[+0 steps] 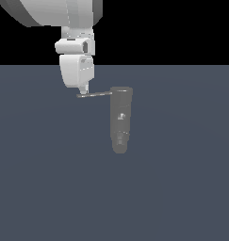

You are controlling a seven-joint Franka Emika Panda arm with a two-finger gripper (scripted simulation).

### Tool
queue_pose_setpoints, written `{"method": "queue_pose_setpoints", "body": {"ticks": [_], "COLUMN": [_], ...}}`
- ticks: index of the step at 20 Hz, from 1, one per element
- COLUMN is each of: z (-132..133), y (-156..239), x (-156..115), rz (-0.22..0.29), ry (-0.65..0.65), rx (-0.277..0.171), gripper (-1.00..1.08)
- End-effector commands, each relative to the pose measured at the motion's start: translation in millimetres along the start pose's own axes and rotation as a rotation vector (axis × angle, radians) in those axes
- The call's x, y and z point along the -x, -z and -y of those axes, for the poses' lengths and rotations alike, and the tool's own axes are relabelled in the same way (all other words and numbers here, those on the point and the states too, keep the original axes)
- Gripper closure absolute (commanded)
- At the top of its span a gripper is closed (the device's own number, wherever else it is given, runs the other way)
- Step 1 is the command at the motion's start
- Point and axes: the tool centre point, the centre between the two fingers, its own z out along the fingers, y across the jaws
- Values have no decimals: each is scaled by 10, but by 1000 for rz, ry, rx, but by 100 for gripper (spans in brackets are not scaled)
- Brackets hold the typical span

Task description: Turn on the faucet by rotating a designated handle.

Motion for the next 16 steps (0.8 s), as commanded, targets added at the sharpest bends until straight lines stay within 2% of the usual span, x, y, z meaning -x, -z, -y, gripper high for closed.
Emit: {"method": "queue_pose_setpoints", "body": {"ticks": [1,8,9,16], "z": [-106,-292,-241,-404], "y": [0,2,0,1], "x": [34,28,-3,-158], "rz": [0,0,0,0], "ry": [7,7,1,1], "rx": [4,4,1,1], "gripper": [108,108,108,108]}}
